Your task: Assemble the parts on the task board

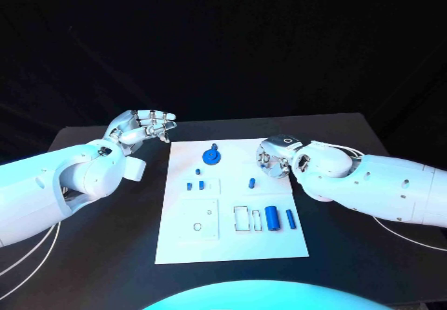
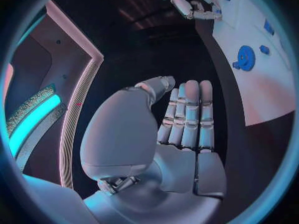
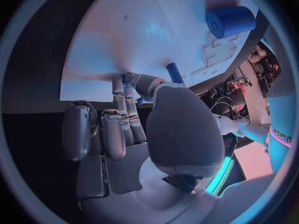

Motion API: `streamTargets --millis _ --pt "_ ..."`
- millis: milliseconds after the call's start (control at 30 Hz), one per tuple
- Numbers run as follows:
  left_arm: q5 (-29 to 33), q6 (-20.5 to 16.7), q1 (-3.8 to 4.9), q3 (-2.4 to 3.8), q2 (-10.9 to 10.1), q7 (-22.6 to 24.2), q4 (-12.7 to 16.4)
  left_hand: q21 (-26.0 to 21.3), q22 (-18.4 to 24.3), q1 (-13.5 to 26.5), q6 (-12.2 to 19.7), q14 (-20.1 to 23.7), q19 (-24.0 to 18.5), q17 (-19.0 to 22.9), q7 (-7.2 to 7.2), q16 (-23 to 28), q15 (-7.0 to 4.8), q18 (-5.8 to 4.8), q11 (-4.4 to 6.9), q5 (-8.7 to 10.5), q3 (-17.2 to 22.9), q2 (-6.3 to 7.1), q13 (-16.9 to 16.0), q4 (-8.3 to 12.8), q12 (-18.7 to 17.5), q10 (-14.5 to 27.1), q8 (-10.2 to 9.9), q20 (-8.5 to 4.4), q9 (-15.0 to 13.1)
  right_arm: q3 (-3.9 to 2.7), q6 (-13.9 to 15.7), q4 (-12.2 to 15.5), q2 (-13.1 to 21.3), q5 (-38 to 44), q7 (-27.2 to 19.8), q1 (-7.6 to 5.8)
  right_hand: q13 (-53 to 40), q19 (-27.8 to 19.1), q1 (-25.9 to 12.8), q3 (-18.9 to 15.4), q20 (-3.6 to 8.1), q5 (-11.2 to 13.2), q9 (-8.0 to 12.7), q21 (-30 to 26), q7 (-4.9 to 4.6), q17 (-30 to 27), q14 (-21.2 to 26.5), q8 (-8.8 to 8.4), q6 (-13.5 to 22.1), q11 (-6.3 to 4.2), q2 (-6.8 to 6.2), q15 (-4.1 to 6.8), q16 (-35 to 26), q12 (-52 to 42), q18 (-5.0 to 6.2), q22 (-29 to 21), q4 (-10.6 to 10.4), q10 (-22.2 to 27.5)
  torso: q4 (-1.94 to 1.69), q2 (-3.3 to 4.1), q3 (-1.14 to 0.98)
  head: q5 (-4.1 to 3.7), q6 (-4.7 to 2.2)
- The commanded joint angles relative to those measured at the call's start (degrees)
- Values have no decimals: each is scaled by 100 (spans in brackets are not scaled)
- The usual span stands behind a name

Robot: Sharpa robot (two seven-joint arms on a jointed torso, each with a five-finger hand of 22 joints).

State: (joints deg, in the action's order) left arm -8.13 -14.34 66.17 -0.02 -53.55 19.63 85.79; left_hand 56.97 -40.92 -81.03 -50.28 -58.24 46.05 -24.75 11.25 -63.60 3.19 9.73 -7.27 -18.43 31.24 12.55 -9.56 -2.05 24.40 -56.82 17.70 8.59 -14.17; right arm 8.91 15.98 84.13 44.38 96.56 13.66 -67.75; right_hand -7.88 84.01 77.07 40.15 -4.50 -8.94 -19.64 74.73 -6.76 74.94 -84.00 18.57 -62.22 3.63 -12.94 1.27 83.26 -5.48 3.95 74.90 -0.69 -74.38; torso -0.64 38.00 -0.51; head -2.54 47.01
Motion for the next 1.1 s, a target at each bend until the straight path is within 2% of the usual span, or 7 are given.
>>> streamTargets --millis 33,633,1100 --pt "-6 -4 8 6 2 22 11 -21 9 -7 10 35 44 6 12 20 -11 80 -5 2 2 -30 -5 20 34 41 -14 11 9 53 -201 -4 -32 61 -5 75 -7 173 90 2 34 31 -17 55 13 62 -311 31 -39 -108 166 47 27 -16 -109 996 44 -148 1 -1 -1 0 1" --pt "-18 -1 8 6 12 21 -14 -22 8 -15 26 42 42 13 21 30 -7 79 -13 2 -2 -31 -3 33 37 65 -22 12 14 33 408 179 103 71 -17 58 -14 181 65 3 43 62 -39 84 18 66 -312 43 -52 -115 156 54 30 -8 -114 1009 74 -175 3 -9 3 -7 -42" --pt "-16 9 7 6 38 25 -56 -22 7 -20 54 50 36 20 32 41 1 77 -25 -6 -6 -30 0 43 36 100 -37 15 23 -8 545 530 344 -80 -62 -96 -15 185 61 3 44 66 -43 96 19 70 -313 45 -54 -116 154 55 32 -6 -117 1014 79 -178 10 -5 -2 -8 -86"
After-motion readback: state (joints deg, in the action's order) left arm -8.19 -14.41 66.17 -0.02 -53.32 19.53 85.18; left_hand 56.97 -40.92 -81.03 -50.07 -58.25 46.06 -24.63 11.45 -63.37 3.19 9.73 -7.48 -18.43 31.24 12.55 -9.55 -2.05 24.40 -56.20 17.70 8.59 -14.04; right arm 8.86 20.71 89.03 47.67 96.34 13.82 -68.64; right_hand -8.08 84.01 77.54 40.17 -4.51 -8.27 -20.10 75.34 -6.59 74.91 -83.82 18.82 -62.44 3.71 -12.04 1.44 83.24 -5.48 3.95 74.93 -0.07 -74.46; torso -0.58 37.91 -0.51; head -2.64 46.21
